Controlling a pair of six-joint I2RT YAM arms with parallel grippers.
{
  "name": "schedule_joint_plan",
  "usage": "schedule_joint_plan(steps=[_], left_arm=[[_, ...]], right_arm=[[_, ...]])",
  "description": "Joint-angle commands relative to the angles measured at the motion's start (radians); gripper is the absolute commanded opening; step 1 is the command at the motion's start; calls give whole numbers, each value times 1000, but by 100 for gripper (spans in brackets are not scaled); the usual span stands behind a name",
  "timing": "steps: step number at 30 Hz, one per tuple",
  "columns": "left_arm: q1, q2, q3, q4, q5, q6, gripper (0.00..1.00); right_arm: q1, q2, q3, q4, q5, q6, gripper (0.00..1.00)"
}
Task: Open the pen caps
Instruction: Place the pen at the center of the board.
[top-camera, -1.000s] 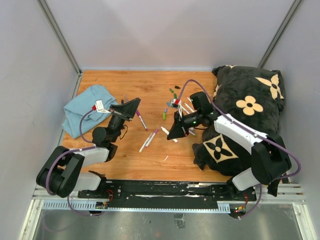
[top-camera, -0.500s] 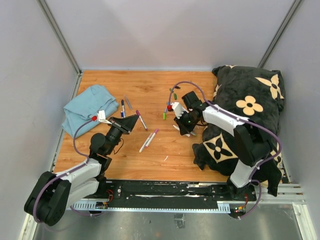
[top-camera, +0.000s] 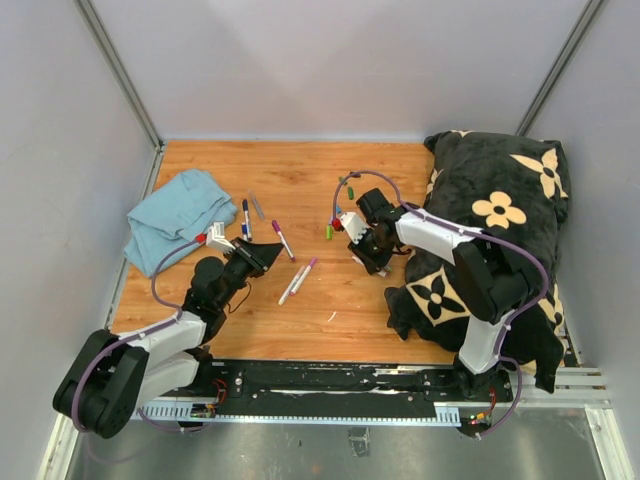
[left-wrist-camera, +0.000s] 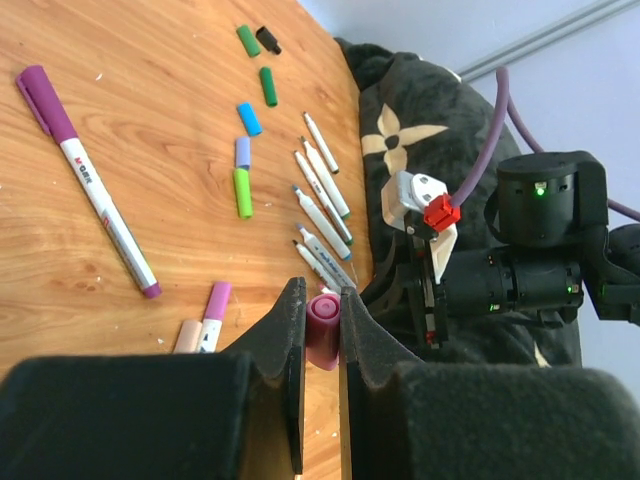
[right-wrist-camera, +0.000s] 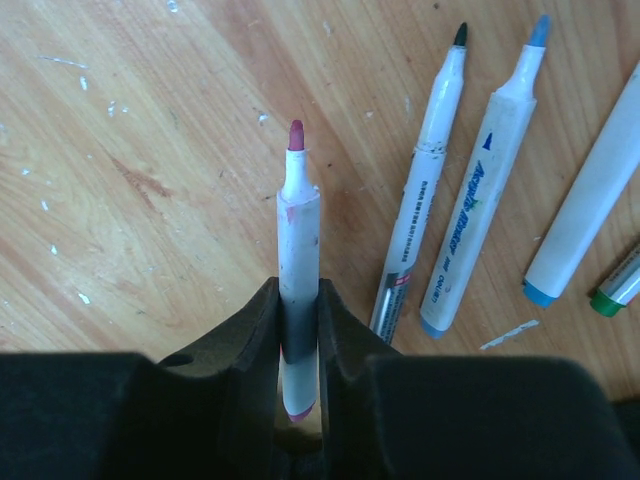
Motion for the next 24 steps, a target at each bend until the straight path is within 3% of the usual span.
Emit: schedule_joint_plan(steps=[1,5,15,24], left_arm=[[7,29,37,1,35,-14,0],[7,45,47,1,58,-17,0],[4,67,50,1,82,-17,0],[-79,167,89,-4,19,12,0]], right_arm=[[19,29,35,-25,50,-6,20],[19,39,39,-25,70,-4,28],[19,-1,47,-38,43,-5,32],[16,-120,35,-46,-28,-43,42]])
